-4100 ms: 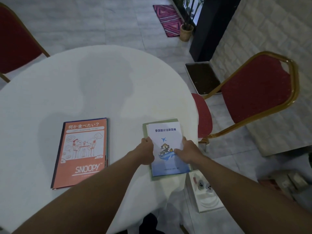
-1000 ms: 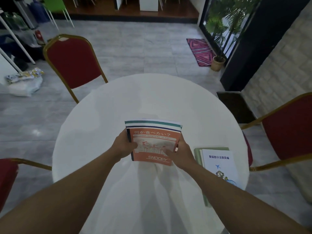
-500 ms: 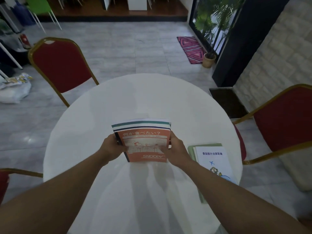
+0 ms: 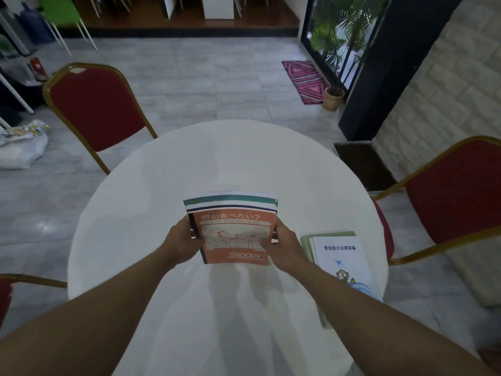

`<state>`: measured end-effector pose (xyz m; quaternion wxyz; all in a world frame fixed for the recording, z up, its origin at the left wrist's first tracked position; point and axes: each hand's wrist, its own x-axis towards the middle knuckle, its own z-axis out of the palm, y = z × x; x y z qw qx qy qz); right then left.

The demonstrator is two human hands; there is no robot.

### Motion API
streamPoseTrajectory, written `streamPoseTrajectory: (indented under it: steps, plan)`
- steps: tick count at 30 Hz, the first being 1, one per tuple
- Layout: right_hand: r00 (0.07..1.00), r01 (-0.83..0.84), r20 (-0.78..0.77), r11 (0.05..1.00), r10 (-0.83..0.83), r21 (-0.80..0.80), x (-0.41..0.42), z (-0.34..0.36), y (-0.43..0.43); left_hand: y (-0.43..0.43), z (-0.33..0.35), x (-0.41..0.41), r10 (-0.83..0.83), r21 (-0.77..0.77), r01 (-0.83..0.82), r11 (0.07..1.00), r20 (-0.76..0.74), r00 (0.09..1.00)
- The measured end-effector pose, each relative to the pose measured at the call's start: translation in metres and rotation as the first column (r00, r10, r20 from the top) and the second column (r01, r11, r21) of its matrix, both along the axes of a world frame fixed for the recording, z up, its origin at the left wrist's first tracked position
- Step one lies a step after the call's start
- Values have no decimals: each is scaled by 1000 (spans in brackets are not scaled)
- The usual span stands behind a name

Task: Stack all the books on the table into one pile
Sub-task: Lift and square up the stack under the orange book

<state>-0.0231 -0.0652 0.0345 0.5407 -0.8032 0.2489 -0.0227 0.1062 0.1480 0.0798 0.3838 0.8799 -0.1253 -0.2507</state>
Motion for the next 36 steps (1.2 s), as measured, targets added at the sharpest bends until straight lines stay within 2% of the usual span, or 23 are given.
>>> streamPoseTrajectory:
  steps: [4,9,18,24,30,36]
  plan:
    - [1000,15,7,1000,-15,12,-5,-7,2,1,-2,2,-34,25,34,999,-22,999]
    - [999,-37,-30,999,36,-7,-8,-19,2,3,-9,-1,11,14,-10,1000,-62,998]
    - [999,-23,-26,999,23,-24,-8,-18,2,8,-14,-4,-33,11,33,999,-5,999]
    - [997,-65,-54,997,63,-42,-13,-23,0,4,-17,-3,-33,28,34,999,-29,999]
    - [995,-78,-70,994,73,-74,-16,-22,-1,12,-18,-1,-126,15,126,992,43,991]
    - [996,-75,-58,997,73,-31,-22,-19,5,12,-22,0,-138,26,137,990,23,990]
